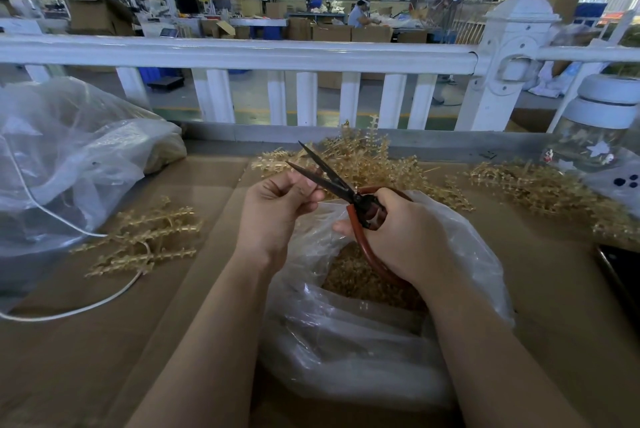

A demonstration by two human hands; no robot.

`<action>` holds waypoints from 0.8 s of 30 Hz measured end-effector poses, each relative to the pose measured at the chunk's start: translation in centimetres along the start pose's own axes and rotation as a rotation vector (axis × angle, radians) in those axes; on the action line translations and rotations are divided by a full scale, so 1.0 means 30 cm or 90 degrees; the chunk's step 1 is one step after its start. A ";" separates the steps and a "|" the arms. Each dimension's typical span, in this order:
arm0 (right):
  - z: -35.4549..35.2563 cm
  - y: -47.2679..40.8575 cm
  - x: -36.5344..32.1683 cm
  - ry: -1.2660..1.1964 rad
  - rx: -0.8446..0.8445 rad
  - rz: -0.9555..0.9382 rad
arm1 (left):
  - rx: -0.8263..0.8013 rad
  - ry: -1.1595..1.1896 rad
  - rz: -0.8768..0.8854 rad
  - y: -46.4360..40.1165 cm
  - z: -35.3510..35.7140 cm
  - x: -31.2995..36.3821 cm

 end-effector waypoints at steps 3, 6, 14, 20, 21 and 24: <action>-0.006 -0.002 -0.003 0.033 0.008 0.000 | 0.003 0.008 0.001 0.003 -0.001 0.003; -0.011 -0.003 -0.006 0.056 0.015 -0.004 | 0.009 0.012 -0.001 0.004 -0.004 0.002; -0.013 -0.010 -0.010 0.077 0.033 -0.010 | 0.011 0.007 -0.006 0.002 -0.007 -0.002; -0.015 -0.010 -0.013 0.076 0.039 -0.012 | 0.004 0.004 -0.002 0.007 -0.003 0.008; -0.015 -0.010 -0.012 0.072 0.039 -0.012 | 0.005 0.005 -0.001 0.008 -0.003 0.011; -0.015 -0.009 -0.014 0.063 0.039 -0.010 | 0.011 -0.003 0.002 0.009 -0.005 0.016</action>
Point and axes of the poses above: each hand's wrist, its own y-axis away from the middle knuckle, its own z-axis out of the palm, x = y × z, the point moved 9 cm from there along -y, towards the middle knuckle, and after that the axes turned 5 degrees about -z, right-handed, at the moved point
